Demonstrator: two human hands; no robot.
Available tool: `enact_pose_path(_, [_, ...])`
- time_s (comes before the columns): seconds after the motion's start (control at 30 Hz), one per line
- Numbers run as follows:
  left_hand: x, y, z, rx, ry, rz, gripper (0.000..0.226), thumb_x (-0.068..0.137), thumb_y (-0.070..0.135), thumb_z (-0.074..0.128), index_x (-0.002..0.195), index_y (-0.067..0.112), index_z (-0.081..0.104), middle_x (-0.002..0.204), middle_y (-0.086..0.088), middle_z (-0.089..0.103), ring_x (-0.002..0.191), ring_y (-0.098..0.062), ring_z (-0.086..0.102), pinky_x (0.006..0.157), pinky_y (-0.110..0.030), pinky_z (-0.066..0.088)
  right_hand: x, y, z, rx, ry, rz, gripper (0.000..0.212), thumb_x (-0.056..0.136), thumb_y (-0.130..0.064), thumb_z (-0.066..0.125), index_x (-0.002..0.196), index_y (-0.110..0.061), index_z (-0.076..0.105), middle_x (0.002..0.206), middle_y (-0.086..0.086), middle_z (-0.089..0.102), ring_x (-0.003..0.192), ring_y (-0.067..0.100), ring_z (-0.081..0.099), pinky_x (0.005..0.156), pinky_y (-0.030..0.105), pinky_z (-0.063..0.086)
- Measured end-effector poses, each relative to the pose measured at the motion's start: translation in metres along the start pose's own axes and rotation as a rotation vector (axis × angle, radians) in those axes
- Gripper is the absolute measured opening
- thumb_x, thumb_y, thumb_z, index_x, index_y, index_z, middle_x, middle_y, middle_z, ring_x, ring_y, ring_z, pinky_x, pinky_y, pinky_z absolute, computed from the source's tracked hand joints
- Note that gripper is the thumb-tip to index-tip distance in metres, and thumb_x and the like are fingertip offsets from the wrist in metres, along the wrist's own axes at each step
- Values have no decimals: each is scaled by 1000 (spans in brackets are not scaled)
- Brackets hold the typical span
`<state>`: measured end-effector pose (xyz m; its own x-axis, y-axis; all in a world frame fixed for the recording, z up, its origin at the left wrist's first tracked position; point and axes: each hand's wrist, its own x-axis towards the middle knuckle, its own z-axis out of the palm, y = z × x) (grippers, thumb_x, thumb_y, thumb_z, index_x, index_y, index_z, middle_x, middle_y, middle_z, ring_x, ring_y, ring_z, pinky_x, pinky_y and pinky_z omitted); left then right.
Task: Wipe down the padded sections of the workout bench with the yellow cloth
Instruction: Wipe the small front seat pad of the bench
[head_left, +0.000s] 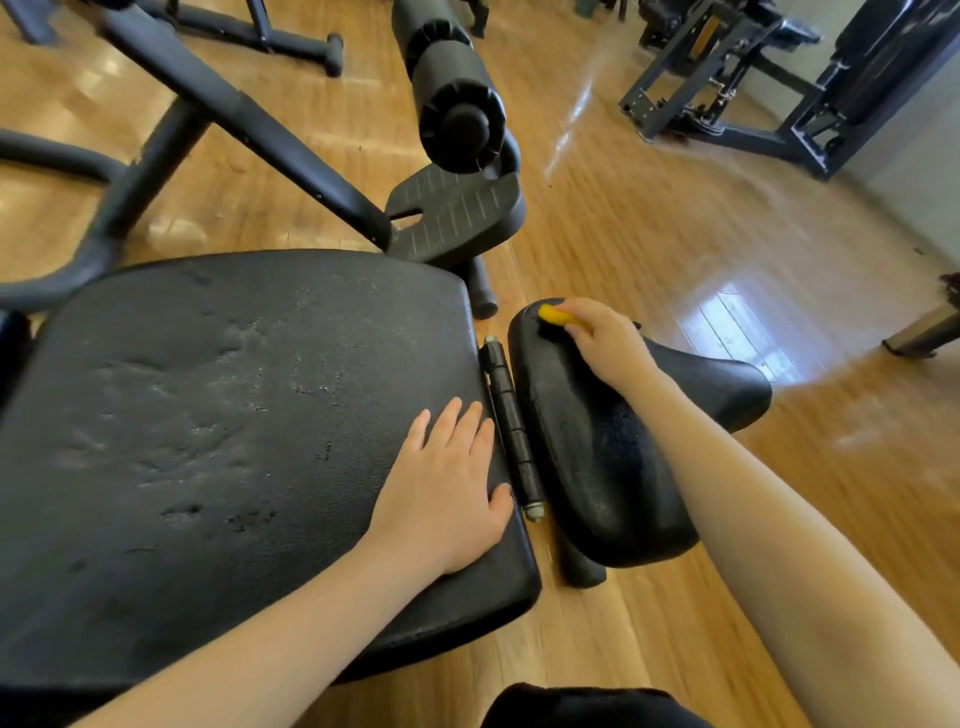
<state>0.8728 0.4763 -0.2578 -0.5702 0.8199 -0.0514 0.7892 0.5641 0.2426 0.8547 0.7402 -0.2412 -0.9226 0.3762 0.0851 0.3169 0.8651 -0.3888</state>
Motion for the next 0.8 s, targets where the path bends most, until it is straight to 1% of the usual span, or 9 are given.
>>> enact_pose_path(0.1, [0,0,-1,18,-10,8,67,95,49,21,149,13,3,158,-5,-3,144,-21,-9,117,-42,-4,30,-1,-2,-16,27,220,33,96,-17,43,127,-14,53,132,9,53,123,29,46,100,34,35])
enact_pose_path(0.13, [0,0,-1,22,-13,9,67,95,49,20,149,13,2,158,-5,-3,144,-21,-9,117,-42,-5,35,-3,-1,-46,4,238,33,96,-17,43,127,-13,53,133,9,52,123,29,46,101,35,35])
enact_pose_path(0.2, [0,-1,-1,25,-14,13,67,95,49,20,149,13,2,158,-5,-3,144,-21,-9,116,-41,-5,33,-14,3,-61,-50,170,32,95,-17,45,125,-16,55,133,5,53,124,25,46,103,35,34])
enact_pose_path(0.27, [0,-1,-2,26,-13,13,67,95,49,21,149,13,4,158,-5,-2,144,-21,-8,116,-41,-5,13,-25,9,2,-110,48,30,93,-17,48,121,-19,59,132,0,55,125,19,46,106,31,31])
enact_pose_path(0.37, [0,0,-3,12,-24,1,67,95,49,22,149,13,6,158,-5,0,144,-21,-7,117,-41,-4,-39,-38,11,4,-174,-87,29,93,-14,49,119,-18,61,135,-2,52,130,13,40,110,23,20])
enact_pose_path(0.43, [0,1,-4,7,-23,-2,68,95,49,23,149,13,6,158,-5,0,144,-21,-7,117,-41,-3,-67,-37,8,-15,-193,-163,30,93,-12,48,120,-18,60,137,-4,49,131,7,35,109,17,13])
enact_pose_path(0.5, [-1,1,-5,3,-14,-1,68,94,49,24,149,12,7,158,-5,1,144,-21,-6,117,-41,-3,-73,-33,1,1,-198,-164,31,93,-11,48,121,-19,59,137,-6,48,130,3,33,108,13,12])
enact_pose_path(0.67, [-1,0,-2,-1,4,2,68,94,49,25,149,13,8,158,-5,2,145,-20,-6,117,-41,-3,-31,-12,-2,-11,-107,-64,33,93,-12,49,125,-17,56,139,2,48,134,17,37,113,29,22])
enact_pose_path(0.8, [1,-1,-1,-4,13,5,69,93,50,25,149,13,8,158,-4,1,144,-20,-6,116,-41,-4,-1,0,-4,-40,-35,-5,32,93,-11,48,123,-16,58,134,2,53,126,20,45,107,29,28])
